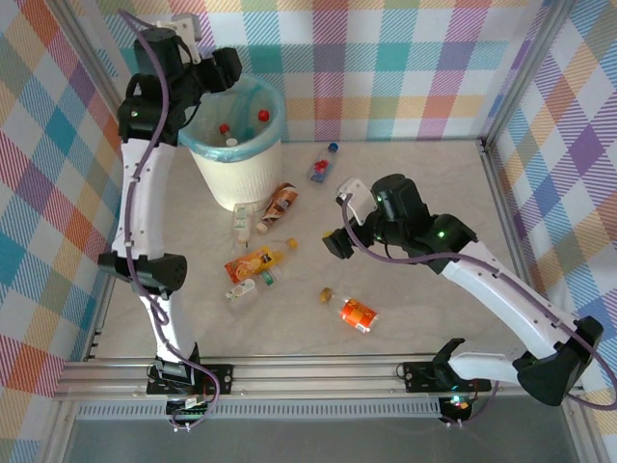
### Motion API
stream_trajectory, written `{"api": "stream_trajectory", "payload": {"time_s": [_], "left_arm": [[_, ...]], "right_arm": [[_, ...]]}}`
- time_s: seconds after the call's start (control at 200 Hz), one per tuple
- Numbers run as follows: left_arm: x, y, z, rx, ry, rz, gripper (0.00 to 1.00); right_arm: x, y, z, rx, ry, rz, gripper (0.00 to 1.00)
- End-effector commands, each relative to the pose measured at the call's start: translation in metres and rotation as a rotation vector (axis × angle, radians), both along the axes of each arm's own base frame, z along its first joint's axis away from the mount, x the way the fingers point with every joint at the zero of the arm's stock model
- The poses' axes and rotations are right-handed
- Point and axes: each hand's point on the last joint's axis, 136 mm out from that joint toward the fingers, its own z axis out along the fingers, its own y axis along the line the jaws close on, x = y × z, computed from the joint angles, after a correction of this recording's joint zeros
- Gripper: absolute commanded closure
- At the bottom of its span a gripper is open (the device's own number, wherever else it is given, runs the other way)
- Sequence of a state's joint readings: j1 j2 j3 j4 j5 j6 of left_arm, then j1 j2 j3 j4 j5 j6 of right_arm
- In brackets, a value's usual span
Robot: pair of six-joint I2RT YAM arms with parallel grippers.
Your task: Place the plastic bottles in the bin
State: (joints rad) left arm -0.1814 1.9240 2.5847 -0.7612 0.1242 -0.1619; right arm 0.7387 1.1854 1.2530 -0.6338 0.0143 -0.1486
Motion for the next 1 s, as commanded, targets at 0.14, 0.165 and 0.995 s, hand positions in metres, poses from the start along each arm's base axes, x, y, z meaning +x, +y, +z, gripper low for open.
{"api": "stream_trajectory", "payload": {"time_s": [0.14, 0.165, 0.995], "left_arm": [[-0.099, -0.062, -0.023, 0.143, -0.012, -0.352, 0.27], [-0.110, -0.066, -0.025, 0.151, -0.035, -0.382, 0.27], [-0.308, -0.050, -0.107, 0.282, -0.120, -0.664, 0.08]], "right_arm": [[-0.069, -0.042, -0.082, -0.077, 0.348, -0.046, 0.00], [-0.073, -0.042, -0.087, -0.063, 0.371, -0.049, 0.00], [-0.100, -0.025, -0.243, -0.370, 0.721, -0.132, 0.04]]}}
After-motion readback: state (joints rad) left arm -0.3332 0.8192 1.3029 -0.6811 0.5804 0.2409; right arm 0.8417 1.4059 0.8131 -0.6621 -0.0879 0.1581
